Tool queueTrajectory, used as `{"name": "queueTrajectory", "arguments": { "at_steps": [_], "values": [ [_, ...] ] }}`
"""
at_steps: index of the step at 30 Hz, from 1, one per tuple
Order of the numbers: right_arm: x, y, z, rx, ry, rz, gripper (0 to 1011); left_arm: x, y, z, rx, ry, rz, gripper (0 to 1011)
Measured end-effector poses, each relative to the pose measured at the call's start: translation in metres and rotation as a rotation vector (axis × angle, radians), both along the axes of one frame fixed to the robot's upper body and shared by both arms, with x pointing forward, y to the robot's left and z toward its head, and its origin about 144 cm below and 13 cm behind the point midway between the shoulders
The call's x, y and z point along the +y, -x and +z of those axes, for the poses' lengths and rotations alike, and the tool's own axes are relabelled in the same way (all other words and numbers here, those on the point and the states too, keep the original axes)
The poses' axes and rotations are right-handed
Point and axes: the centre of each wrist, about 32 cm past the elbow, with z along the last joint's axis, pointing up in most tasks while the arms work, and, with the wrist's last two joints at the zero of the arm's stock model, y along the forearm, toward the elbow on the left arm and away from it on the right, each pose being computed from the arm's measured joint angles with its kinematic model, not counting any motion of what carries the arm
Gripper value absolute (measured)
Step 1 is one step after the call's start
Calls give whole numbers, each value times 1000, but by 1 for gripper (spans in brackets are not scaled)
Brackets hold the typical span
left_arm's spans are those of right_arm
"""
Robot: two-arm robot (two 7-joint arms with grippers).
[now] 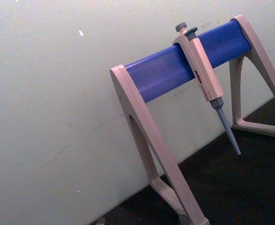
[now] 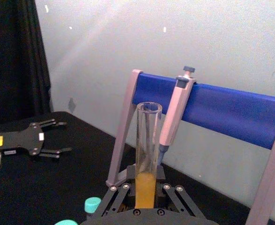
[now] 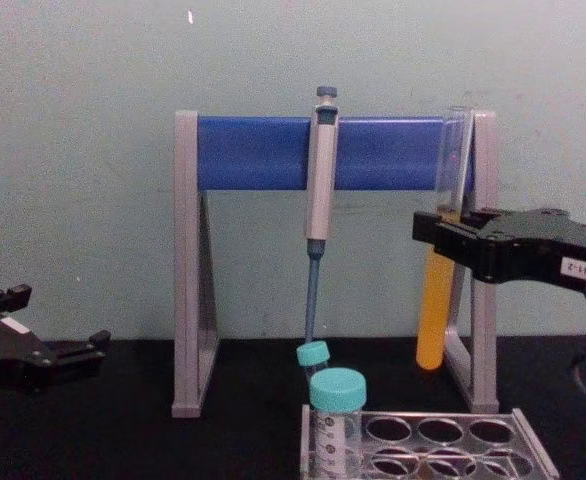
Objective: Pick up the test tube from the test tube rack, shake it, then place it back into the test tube rack.
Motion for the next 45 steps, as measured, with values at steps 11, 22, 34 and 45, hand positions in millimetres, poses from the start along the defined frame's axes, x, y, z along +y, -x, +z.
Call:
{"name": "queueTrajectory", "arguments": {
  "at_steps": [11,22,34,45],
  "values": [
    [-8,10,-1,11,19,55,229,0,0,0,0,0,0,1002],
    [-10,16,-8,20,27,81,229,0,0,0,0,0,0,1002],
    [-11,16,-15,30,34,73,229,0,0,0,0,0,0,1001],
    [-12,14,-20,32,43,62,229,0,0,0,0,0,0,1001]
  ]
}}
